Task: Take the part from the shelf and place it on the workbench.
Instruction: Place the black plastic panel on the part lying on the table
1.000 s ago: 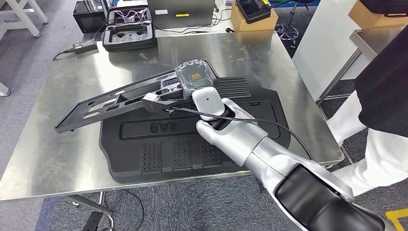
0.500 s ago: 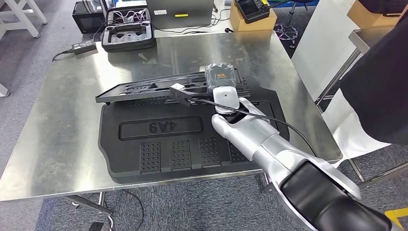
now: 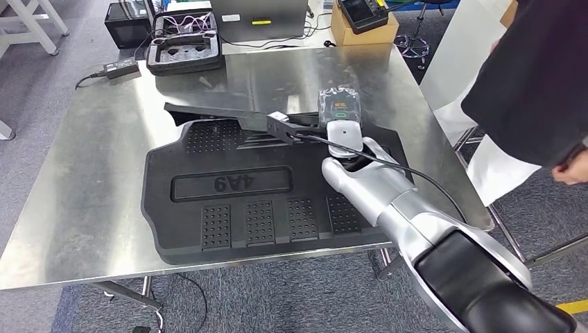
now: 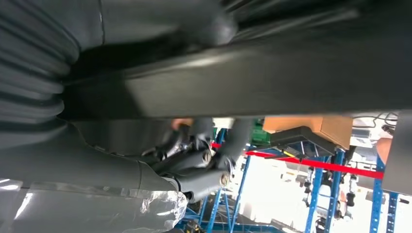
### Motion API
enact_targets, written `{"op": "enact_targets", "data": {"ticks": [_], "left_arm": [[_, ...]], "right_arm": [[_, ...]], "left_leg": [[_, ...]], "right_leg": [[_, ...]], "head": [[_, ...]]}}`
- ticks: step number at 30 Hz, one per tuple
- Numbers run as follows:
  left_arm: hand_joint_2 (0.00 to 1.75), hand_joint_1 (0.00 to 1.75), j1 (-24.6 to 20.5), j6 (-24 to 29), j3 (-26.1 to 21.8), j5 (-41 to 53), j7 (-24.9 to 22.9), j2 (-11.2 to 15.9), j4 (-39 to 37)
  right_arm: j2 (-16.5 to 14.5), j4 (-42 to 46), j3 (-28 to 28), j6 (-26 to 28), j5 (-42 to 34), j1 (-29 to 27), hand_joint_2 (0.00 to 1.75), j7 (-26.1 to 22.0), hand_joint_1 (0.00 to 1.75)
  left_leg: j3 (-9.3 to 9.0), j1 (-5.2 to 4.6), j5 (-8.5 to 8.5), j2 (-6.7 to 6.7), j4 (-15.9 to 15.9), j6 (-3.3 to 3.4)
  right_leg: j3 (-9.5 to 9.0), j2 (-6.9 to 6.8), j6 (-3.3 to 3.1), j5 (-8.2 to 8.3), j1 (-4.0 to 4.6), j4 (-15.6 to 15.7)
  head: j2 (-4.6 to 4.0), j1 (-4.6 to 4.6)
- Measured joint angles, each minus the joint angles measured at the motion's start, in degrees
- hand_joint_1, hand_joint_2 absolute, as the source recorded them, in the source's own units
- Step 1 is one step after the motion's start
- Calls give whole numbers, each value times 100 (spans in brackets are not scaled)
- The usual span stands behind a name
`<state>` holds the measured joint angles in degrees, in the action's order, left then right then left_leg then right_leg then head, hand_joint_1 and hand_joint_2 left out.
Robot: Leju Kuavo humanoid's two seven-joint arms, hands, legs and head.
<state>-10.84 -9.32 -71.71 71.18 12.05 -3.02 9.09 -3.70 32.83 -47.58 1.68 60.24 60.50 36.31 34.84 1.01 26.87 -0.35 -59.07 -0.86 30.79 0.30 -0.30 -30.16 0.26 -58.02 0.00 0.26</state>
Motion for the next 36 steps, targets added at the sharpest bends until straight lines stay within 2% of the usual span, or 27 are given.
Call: {"op": "enact_targets", "data": {"ticks": [8,12,19,22,26,31,36], "left_arm": [[175,0,-4,11,0,-21,14,-5,0],[0,0,-8,16,0,-31,20,-7,0],[0,0,-7,103,-1,-139,74,-7,0],[0,0,1,139,-9,-231,155,-7,0],[0,0,76,169,-37,-363,275,-7,0],[0,0,237,221,-75,-482,382,-6,0],[0,0,337,228,-164,-502,491,-4,0]], "right_arm": [[15,-1,53,19,23,-10,0,-1,0],[20,0,100,19,31,-11,0,-1,0],[23,26,176,28,64,-26,0,-16,0],[64,288,222,114,125,-180,0,-82,0],[281,1341,368,27,291,-789,0,-74,0],[733,2973,587,-90,420,-1686,0,67,0],[1269,4758,1067,438,545,-2633,0,214,0]], "left_leg": [[-3,0,0,1,2,0],[-6,-1,0,1,2,0],[-9,-1,0,0,2,0],[-12,0,0,1,2,0],[-20,1,3,-2,2,1],[-28,0,10,-1,3,1],[-39,-1,16,-2,4,2]], "right_leg": [[-2,0,0,0,0,0],[-4,0,0,0,0,0],[-8,0,0,0,0,0],[-10,0,0,0,0,0],[-18,-1,0,-4,0,2],[-22,-2,1,-8,-7,6],[-30,-2,4,-11,-12,11]], "head": [[0,2],[-1,1],[0,4],[0,4],[0,-2],[0,-2],[0,-3]]}}
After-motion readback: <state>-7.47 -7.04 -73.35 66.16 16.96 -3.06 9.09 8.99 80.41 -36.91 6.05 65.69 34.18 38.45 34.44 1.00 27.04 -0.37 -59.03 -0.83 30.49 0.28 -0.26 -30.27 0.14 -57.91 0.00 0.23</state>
